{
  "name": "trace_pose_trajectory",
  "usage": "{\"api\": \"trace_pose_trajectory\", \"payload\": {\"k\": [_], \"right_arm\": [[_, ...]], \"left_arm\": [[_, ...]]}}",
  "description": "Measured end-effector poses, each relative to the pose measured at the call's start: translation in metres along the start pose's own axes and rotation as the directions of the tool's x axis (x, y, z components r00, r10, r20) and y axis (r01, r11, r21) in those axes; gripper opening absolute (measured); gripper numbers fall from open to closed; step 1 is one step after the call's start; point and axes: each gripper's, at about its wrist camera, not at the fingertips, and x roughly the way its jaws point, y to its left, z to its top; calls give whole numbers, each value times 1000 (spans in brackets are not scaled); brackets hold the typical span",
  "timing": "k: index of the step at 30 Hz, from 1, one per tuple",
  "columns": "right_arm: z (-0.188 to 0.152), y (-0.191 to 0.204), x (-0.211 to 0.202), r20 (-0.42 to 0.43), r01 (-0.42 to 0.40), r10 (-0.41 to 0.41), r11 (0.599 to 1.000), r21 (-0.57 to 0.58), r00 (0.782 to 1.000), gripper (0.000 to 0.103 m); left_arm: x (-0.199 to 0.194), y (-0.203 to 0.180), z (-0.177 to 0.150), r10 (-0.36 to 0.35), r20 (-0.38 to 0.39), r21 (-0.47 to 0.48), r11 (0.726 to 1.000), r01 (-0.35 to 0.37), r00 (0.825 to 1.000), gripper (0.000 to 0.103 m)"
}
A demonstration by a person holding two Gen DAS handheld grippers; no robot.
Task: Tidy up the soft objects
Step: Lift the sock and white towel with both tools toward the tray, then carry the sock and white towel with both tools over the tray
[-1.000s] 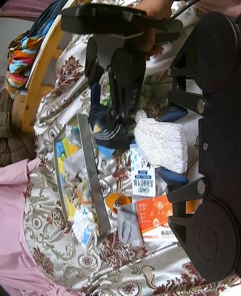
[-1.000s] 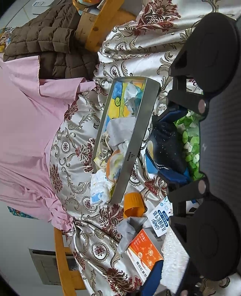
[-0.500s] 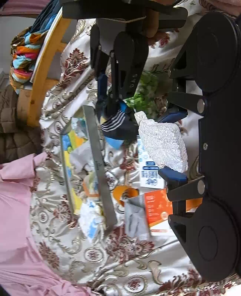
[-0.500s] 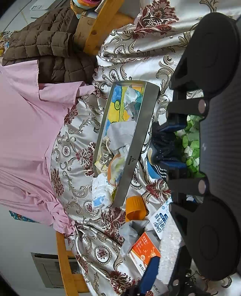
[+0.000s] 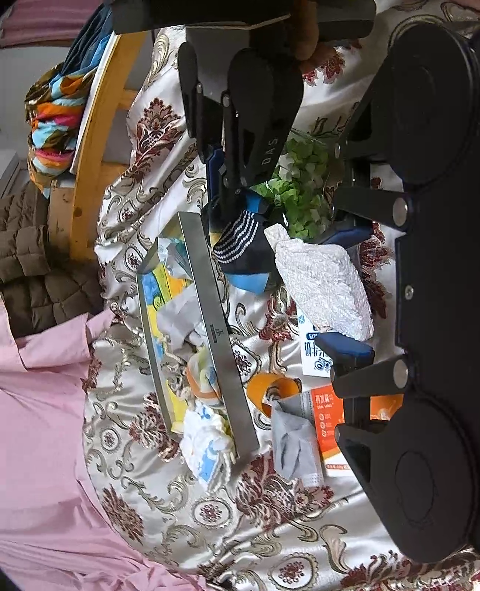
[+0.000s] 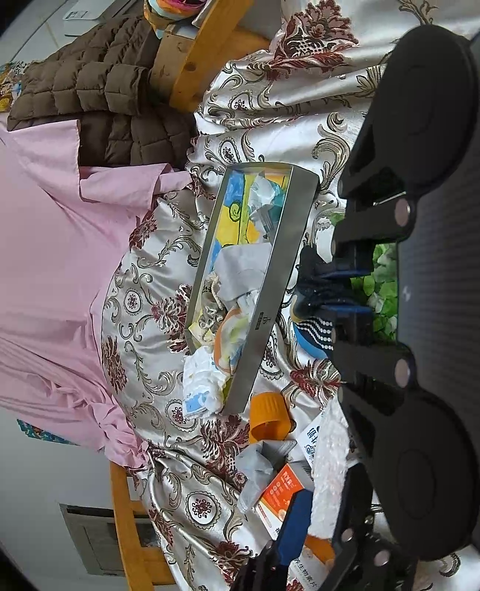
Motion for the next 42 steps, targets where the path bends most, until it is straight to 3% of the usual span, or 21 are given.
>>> {"api": "trace_pose_trajectory", "payload": {"k": [6, 14, 20, 33, 42], "right_arm": [[0, 0, 0, 3, 1, -1, 1000, 0, 1000, 15], [0, 3, -2, 10, 14, -13, 1000, -23, 1000, 9], [-1, 3, -3, 20, 13, -13, 1000, -15, 1000, 9], [8, 3, -18, 105, 39, -38, 999, -12, 994, 7], [10, 0, -23, 124, 42, -42, 999, 2, 991, 7]], "left_arm": [[6, 7, -3, -32, 17, -64, 997, 33, 999, 51], [6, 8, -4, -43, 48, -74, 996, 47, 998, 51], [13, 21, -9, -83, 22, -194, 977, 86, 996, 51], [0, 37, 2, -27, 119, -271, 961, 58, 993, 51], [-8, 38, 8, -6, 184, -262, 964, 55, 983, 51]]}}
